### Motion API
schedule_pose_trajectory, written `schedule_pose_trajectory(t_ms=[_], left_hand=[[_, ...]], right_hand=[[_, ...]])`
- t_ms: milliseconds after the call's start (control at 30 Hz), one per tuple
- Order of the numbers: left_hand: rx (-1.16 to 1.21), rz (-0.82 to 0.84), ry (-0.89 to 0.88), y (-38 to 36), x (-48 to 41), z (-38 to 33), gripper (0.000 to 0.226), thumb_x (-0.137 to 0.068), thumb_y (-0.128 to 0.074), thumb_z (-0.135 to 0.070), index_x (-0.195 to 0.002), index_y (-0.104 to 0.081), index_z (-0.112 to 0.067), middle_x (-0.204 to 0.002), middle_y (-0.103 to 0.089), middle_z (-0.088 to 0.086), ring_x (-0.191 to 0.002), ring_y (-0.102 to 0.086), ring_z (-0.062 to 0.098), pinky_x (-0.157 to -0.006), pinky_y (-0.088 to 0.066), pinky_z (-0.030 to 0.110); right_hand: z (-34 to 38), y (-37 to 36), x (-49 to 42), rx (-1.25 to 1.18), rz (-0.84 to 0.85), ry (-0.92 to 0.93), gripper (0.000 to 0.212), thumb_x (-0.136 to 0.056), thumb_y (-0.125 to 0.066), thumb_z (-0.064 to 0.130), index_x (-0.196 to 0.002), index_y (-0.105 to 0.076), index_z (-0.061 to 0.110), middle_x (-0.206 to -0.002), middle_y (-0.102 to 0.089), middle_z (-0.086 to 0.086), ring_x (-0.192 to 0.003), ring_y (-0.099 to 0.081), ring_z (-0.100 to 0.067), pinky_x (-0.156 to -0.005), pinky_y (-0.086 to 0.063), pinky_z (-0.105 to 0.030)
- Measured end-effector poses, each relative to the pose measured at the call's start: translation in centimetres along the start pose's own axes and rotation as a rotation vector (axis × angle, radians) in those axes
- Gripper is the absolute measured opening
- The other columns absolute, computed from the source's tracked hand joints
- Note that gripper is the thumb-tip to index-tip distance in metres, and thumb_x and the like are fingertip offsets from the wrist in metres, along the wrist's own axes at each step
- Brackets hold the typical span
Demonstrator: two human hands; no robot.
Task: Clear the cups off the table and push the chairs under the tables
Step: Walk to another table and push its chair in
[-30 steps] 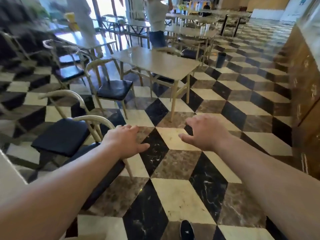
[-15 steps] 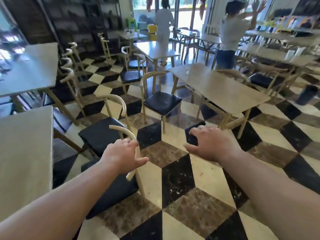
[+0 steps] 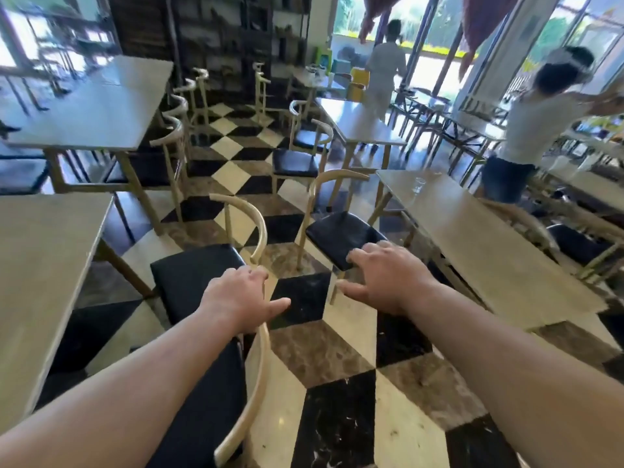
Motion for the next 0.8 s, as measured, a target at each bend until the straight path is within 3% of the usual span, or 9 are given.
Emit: schedule_pose_trajectory(t_ms=[167, 400, 800], left_hand=[[0.042, -0.043, 0.085, 3.0, -6.1, 1.7, 0.084, -0.084, -0.054, -0.087, -0.144, -0.053, -0.028, -0.137, -0.063, -0.001, -0.122, -0.059, 0.022, -0.090, -0.050, 0.043], [0.048, -0.043, 0.255, 3.6, -10.0, 5.0, 0.081, -0.089, -0.057, -0.082, -0.150, -0.048, -0.028, -0.146, -0.058, 0.001, -0.131, -0.054, 0.025, -0.100, -0.050, 0.046], [0.030, -0.001, 0.887, 1.1, -7.4, 9.2, 0.085, -0.092, -0.044, -0.085, -0.153, -0.043, -0.028, -0.153, -0.053, 0.003, -0.137, -0.049, 0.027, -0.101, -0.048, 0.048]], right_hand=[[-0.8, 1.8, -9.3, -0.046, -0.044, 0.081, 0.068, -0.095, -0.039, 0.081, -0.135, -0.059, 0.029, -0.127, -0.066, 0.001, -0.122, -0.059, -0.026, -0.095, -0.050, -0.047], [1.6, -0.4, -19.8, -0.070, -0.008, 0.310, 0.067, -0.096, -0.042, 0.079, -0.138, -0.058, 0.030, -0.125, -0.065, 0.003, -0.120, -0.059, -0.022, -0.095, -0.052, -0.045], [6.6, -5.7, -34.3, -0.091, -0.005, 0.812, 0.075, -0.092, -0.030, 0.084, -0.136, -0.058, 0.030, -0.123, -0.068, 0.001, -0.118, -0.061, -0.024, -0.095, -0.055, -0.046]])
Point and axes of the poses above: each hand's wrist, its own x-axis away from the middle knuckle, its own y-axis out of the back of the hand, z = x × y, the point moved 8 cm from there along -x, towards the middle knuckle
